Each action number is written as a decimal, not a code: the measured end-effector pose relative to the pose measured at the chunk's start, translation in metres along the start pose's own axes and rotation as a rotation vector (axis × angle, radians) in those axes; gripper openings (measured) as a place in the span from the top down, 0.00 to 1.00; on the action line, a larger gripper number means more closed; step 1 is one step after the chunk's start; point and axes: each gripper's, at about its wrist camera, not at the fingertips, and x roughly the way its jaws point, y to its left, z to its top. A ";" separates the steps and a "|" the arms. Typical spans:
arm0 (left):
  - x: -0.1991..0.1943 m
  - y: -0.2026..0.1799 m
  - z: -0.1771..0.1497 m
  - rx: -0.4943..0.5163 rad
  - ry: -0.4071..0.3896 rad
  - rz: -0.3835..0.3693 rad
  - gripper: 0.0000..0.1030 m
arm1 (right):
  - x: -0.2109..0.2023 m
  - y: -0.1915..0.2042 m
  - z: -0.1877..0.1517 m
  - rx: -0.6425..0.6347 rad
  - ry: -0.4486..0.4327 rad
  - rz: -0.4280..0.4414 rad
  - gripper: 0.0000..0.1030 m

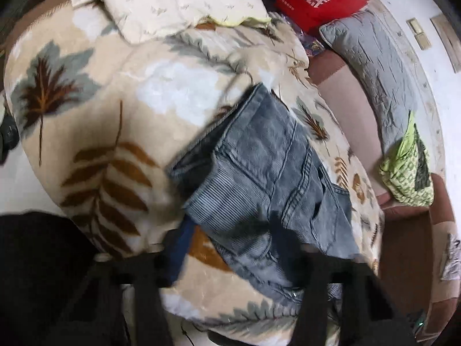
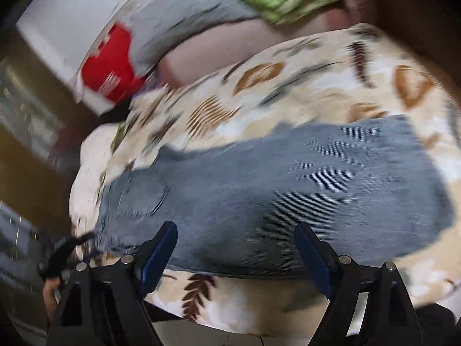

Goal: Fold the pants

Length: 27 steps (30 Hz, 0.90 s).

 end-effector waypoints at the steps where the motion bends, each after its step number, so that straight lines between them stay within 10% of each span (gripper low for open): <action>1: 0.002 -0.004 0.002 0.018 -0.001 0.017 0.85 | 0.009 0.004 -0.001 -0.015 0.014 0.008 0.17; 10: -0.056 -0.063 0.017 0.222 -0.212 0.002 0.97 | 0.069 -0.011 -0.022 -0.006 0.195 0.003 0.17; 14: -0.029 -0.055 0.004 0.293 -0.221 0.125 0.92 | 0.070 -0.007 -0.025 -0.063 0.209 -0.022 0.16; 17: 0.024 -0.001 0.005 0.124 0.021 0.176 0.73 | 0.073 0.002 -0.026 -0.098 0.229 -0.042 0.15; 21: -0.016 -0.011 0.011 0.126 -0.107 0.231 0.33 | 0.071 0.008 -0.021 -0.112 0.255 -0.055 0.15; 27: -0.062 -0.075 0.008 0.269 -0.277 0.091 0.29 | 0.037 0.028 0.025 -0.134 0.138 0.008 0.15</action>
